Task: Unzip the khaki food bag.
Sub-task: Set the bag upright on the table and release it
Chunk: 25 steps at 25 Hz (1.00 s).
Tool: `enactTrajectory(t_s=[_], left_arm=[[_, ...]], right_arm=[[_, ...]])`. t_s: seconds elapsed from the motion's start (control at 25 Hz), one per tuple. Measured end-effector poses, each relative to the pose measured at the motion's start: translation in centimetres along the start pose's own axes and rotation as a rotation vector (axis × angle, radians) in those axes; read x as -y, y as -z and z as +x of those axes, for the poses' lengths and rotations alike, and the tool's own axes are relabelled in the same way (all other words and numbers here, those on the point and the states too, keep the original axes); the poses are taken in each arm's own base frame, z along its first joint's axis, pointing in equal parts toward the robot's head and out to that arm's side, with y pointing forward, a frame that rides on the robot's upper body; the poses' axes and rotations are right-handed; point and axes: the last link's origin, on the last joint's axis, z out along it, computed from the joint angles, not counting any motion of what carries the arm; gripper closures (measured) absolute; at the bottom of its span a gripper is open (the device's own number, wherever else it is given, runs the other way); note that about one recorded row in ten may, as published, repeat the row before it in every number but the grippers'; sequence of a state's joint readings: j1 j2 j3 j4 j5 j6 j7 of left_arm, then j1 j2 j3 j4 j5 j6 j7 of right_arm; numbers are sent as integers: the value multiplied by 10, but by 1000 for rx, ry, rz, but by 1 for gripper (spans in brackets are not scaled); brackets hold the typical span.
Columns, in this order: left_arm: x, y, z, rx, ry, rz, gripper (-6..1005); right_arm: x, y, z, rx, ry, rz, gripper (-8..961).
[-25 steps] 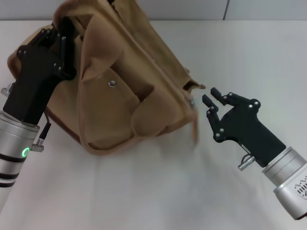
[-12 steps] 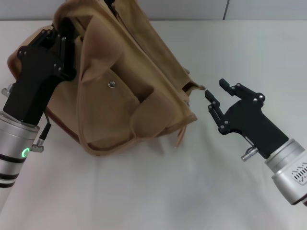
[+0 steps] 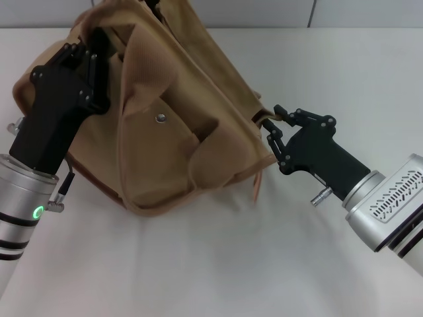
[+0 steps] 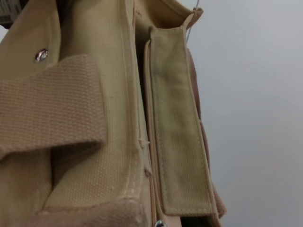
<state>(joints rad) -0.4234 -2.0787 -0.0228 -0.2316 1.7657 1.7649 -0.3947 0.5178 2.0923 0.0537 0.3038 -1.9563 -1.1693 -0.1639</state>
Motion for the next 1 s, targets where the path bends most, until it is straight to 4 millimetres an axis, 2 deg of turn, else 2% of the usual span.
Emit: enactTrajectory(t_s=[0.2, 0.4, 0.52, 0.64, 1.0], left_arm=[[0, 0, 0, 3, 0, 2, 827], [0, -1, -1, 5, 0, -1, 825], [0, -1, -2, 9, 0, 0, 824], [-2, 0, -3, 20, 3, -10, 823], [-11, 6, -26, 195, 7, -89, 820]], right_arm=[[0, 0, 0, 0, 0, -2, 732], [0, 1, 0, 2, -7, 0, 885], [1, 2, -2, 21, -28, 11, 886], [10, 6, -10, 89, -98, 57, 887], [68, 26, -27, 284, -323, 163, 836]])
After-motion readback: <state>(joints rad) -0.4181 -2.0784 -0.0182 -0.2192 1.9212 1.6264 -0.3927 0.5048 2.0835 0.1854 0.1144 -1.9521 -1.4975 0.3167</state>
